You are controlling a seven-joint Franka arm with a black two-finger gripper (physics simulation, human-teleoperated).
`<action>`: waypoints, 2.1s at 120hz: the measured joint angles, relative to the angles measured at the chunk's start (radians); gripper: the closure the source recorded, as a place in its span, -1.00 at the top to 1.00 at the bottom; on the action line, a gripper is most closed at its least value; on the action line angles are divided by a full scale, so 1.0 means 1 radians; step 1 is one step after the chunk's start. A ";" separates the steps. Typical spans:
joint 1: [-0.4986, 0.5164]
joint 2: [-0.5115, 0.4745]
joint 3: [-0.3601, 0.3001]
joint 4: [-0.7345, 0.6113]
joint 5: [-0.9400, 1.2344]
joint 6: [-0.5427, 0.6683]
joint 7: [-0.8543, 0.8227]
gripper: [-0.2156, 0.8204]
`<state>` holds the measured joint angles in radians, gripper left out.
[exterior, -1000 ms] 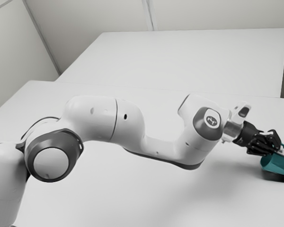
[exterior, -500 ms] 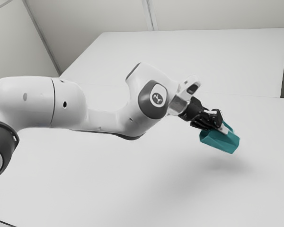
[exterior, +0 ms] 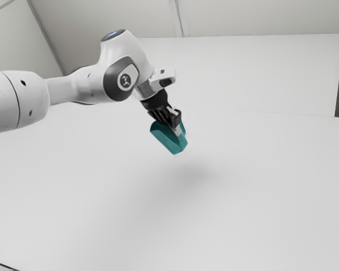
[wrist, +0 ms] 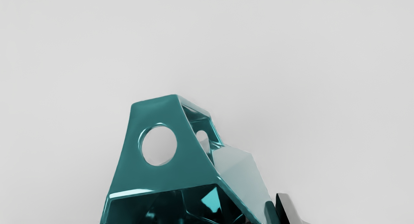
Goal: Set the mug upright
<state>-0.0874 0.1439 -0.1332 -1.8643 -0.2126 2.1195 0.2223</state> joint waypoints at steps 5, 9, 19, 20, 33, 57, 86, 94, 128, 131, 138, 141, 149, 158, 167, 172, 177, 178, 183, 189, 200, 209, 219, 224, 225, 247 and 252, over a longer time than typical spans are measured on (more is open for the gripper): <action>0.012 -0.002 0.006 0.001 0.026 -0.019 -0.002 -0.92; 0.020 -0.003 0.009 0.002 0.050 -0.032 -0.003 -0.91; 0.047 -0.005 0.019 0.003 0.090 -0.057 -0.005 -0.91; 0.049 -0.005 0.020 0.003 0.093 -0.059 -0.005 -0.91; 0.081 -0.019 0.029 0.001 0.147 -0.079 -0.007 -0.91; 0.101 -0.029 0.030 -0.064 0.239 -0.081 -0.022 -0.91; 0.100 0.037 0.030 -0.113 0.283 -0.016 -0.055 -0.91; 0.100 0.055 0.030 -0.115 0.287 -0.001 -0.063 -0.91; 0.099 0.097 0.029 -0.125 0.293 0.038 -0.085 -0.69; 0.099 0.097 0.029 -0.126 0.291 0.039 -0.086 -0.58; 0.098 0.091 0.029 -0.128 0.288 0.042 -0.087 -0.32; 0.098 0.087 0.029 -0.128 0.287 0.043 -0.087 -0.22; 0.098 0.062 0.028 -0.137 0.284 0.044 -0.088 -0.01; 0.095 0.018 0.027 -0.149 0.276 0.040 -0.088 0.17; 0.092 -0.026 0.024 -0.155 0.267 0.030 -0.089 0.29; 0.090 -0.051 0.023 -0.155 0.256 0.024 -0.089 0.34; 0.088 -0.072 0.022 -0.150 0.243 0.014 -0.089 0.39; 0.088 -0.075 0.022 -0.145 0.240 0.011 -0.088 0.39; 0.088 -0.084 0.023 -0.121 0.225 -0.008 -0.088 0.43; 0.089 -0.084 0.026 -0.070 0.212 -0.041 -0.088 0.46; 0.099 -0.079 0.029 0.029 0.200 -0.113 -0.087 0.50; 0.110 -0.078 0.030 0.109 0.197 -0.184 -0.086 0.53; 0.116 -0.084 0.029 0.170 0.194 -0.260 -0.086 0.55; 0.116 -0.088 0.029 0.194 0.193 -0.293 -0.085 0.55; 0.115 -0.088 0.029 0.197 0.193 -0.300 -0.085 0.55; 0.103 -0.101 0.027 0.222 0.190 -0.394 -0.084 0.57; 0.101 -0.101 0.027 0.222 0.189 -0.405 -0.083 0.57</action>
<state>0.0133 0.0434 -0.1058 -1.6422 -0.0232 1.7144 0.1390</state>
